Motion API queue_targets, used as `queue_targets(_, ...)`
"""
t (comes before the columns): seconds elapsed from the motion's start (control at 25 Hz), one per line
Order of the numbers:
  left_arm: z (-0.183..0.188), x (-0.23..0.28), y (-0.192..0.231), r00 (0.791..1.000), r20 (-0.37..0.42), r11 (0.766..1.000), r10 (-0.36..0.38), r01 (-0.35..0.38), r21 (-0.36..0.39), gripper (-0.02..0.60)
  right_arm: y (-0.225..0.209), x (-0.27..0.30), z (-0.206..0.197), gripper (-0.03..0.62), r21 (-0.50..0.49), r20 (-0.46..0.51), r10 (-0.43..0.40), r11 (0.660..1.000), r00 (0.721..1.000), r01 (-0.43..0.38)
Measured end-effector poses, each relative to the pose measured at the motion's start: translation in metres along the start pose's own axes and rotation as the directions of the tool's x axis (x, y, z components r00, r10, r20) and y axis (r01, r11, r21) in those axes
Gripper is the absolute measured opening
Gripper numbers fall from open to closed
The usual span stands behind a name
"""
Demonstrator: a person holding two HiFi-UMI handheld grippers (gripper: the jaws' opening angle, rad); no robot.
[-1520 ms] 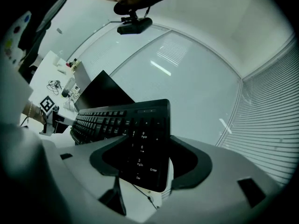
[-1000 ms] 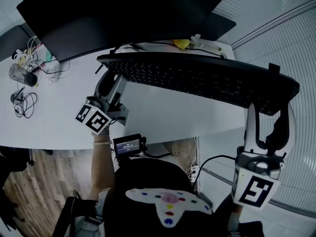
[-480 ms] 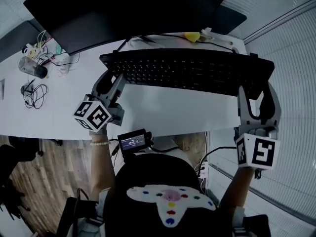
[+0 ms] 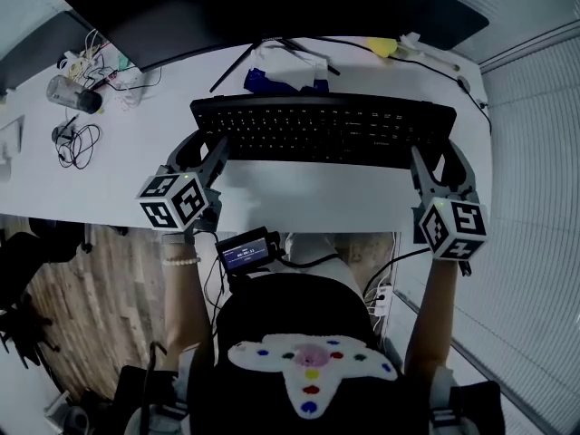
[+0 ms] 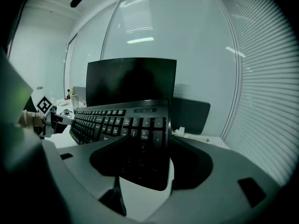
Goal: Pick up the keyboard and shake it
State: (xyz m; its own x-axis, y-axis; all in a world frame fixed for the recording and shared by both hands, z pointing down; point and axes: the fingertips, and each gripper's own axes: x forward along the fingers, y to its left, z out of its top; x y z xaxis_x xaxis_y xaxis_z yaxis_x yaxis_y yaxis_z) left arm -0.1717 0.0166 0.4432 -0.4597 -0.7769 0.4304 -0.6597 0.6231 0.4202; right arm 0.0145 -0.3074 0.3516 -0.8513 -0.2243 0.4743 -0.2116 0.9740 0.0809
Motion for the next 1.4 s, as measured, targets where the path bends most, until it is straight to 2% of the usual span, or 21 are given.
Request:
queue_targets(0.16,-0.027,0.005,0.010,0.992,-0.101,0.997,0.072,-0.071,0.014,0.245,-0.001,0.028,-0.050,0.278,0.088,-0.075,0.063,0.995,0.995,-0.057)
queue_targets(0.32,-0.051,0.009,0.018,0.974,-0.194,0.993,0.119,-0.118,0.016,0.245,0.000,0.049,-0.088,0.278,0.156,-0.153,0.115,0.984,0.982,-0.090)
queue_targets(0.68,-0.081,0.019,0.033,0.929,-0.331,0.986,0.165,-0.169,0.017,0.245,0.007,0.078,-0.141,0.278,0.252,-0.291,0.192,0.960,0.937,-0.119)
queue_targets(1.04,-0.087,0.031,0.038,0.901,-0.387,0.980,0.197,-0.193,0.049,0.247,0.007,0.093,-0.175,0.278,0.344,-0.350,0.238,0.932,0.906,-0.112)
queue_targets(1.28,-0.093,0.034,0.043,0.896,-0.386,0.974,0.221,-0.224,0.037,0.250,0.008,0.099,-0.181,0.278,0.370,-0.364,0.244,0.924,0.899,-0.100)
queue_targets(1.4,-0.094,0.033,0.044,0.901,-0.369,0.972,0.228,-0.231,0.037,0.250,0.008,0.098,-0.182,0.278,0.368,-0.362,0.230,0.926,0.903,-0.088)
